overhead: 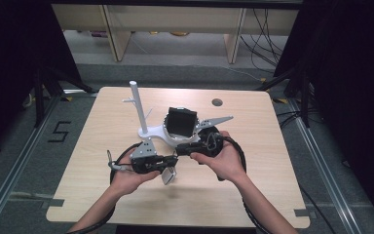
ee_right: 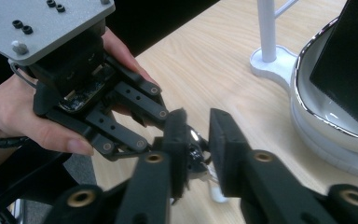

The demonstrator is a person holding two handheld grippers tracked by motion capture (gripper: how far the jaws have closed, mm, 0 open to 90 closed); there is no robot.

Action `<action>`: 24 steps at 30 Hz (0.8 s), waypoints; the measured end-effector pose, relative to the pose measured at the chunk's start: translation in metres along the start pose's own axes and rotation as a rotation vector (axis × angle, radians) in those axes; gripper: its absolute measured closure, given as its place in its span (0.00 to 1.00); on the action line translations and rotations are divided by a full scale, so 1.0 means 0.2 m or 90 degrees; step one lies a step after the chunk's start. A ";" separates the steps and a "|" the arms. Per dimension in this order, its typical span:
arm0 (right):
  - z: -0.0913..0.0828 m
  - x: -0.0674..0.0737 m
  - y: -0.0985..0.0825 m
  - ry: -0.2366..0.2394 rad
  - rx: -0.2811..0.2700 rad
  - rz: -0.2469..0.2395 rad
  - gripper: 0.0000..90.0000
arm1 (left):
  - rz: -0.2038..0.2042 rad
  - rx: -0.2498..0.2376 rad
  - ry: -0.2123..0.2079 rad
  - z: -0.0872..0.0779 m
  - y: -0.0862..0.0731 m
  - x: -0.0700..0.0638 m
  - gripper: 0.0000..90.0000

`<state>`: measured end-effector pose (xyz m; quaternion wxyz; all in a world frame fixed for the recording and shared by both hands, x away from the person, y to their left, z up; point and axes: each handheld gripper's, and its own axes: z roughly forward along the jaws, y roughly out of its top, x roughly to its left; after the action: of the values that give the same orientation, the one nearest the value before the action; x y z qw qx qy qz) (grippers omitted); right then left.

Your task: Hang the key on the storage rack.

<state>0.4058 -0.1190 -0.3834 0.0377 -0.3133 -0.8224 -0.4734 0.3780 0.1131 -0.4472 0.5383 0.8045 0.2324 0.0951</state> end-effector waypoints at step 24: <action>-0.32 -0.34 -0.39 -0.205 -0.175 0.100 0.62 | -0.023 -0.089 0.257 -0.34 -0.08 0.18 0.92</action>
<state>0.4027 -0.2316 -0.4317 -0.1008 -0.4499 -0.7186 -0.5206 0.3780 0.1910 -0.4374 0.5372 0.7253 0.3425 0.2609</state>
